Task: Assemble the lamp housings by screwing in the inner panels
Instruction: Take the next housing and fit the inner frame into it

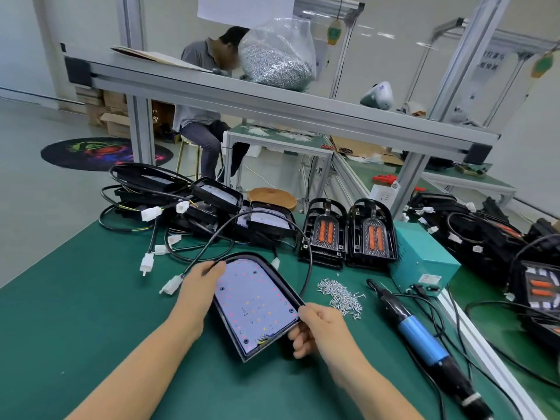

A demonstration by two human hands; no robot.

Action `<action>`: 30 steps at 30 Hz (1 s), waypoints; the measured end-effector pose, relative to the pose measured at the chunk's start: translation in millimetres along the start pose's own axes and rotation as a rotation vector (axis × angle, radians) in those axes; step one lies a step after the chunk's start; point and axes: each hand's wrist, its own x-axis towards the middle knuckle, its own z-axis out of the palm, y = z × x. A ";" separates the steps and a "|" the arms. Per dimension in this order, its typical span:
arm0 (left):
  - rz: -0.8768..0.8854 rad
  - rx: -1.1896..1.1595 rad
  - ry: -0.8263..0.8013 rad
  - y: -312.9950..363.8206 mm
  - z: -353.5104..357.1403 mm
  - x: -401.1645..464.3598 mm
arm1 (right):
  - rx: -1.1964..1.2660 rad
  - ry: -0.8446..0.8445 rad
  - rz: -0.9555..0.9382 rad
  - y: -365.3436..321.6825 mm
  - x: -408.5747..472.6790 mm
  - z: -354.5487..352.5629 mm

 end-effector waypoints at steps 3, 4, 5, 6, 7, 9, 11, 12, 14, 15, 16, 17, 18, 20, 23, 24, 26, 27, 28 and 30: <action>-0.297 -0.356 -0.144 -3.4 2.2 7.0 | -0.017 -0.061 0.022 0.2 0.2 -7.3; -0.330 -0.408 -0.152 -5.5 1.3 9.7 | -0.037 -0.083 0.037 -0.2 1.6 -10.8; -0.345 -0.441 -0.149 -7.2 0.0 11.9 | -0.079 -0.097 0.052 -1.5 3.9 -14.7; -0.351 -0.463 -0.142 -8.6 -0.8 13.8 | -0.139 -0.088 0.066 -3.9 7.9 -18.5; -0.352 -0.484 -0.137 -10.2 -1.8 15.4 | -0.215 -0.041 0.071 -7.4 14.3 -22.6; -0.351 -0.528 -0.148 -13.3 -3.4 17.2 | -0.395 0.145 -0.003 -17.9 32.8 -32.7; -0.355 -0.568 -0.171 -17.1 -6.3 18.2 | -0.602 0.306 -0.123 -29.4 54.4 -44.5; -0.354 -0.589 -0.186 -18.4 -8.0 17.8 | -0.695 0.351 -0.151 -34.5 64.9 -50.3; -0.348 -0.629 -0.217 -19.6 -10.8 15.9 | -0.867 0.411 -0.169 -41.4 83.1 -60.1; -0.344 -0.646 -0.230 -20.4 -12.2 14.8 | -0.950 0.435 -0.170 -43.5 90.5 -63.5; -0.338 -0.663 -0.241 -21.8 -13.3 14.1 | -1.027 0.451 -0.165 -44.5 97.5 -66.1; -0.332 -0.675 -0.249 -23.6 -14.2 13.6 | -1.090 0.463 -0.157 -45.0 103.8 -68.0; -0.325 -0.681 -0.254 -25.5 -14.8 13.4 | -1.139 0.478 -0.146 -45.6 108.9 -69.1; -0.309 -0.688 -0.260 -27.3 -15.5 13.1 | -1.212 0.508 -0.128 -47.0 117.2 -70.0; -0.298 -0.689 -0.267 -27.7 -15.2 12.7 | -1.334 0.500 -0.119 -47.4 125.8 -70.5; -0.298 -0.690 -0.268 -27.4 -14.8 12.3 | -1.373 0.496 -0.124 -46.7 128.0 -70.9; -0.296 -0.688 -0.271 -27.5 -14.2 11.9 | -1.447 0.503 -0.138 -46.4 132.1 -70.7; -0.295 -0.690 -0.269 -27.8 -14.1 12.0 | -1.479 0.508 -0.141 -46.9 133.2 -69.8; -0.295 -0.694 -0.266 -28.0 -14.0 12.2 | -1.506 0.511 -0.140 -46.9 134.4 -69.1; -0.294 -0.696 -0.270 -28.3 -13.8 12.6 | -1.547 0.518 -0.135 -45.9 135.5 -69.3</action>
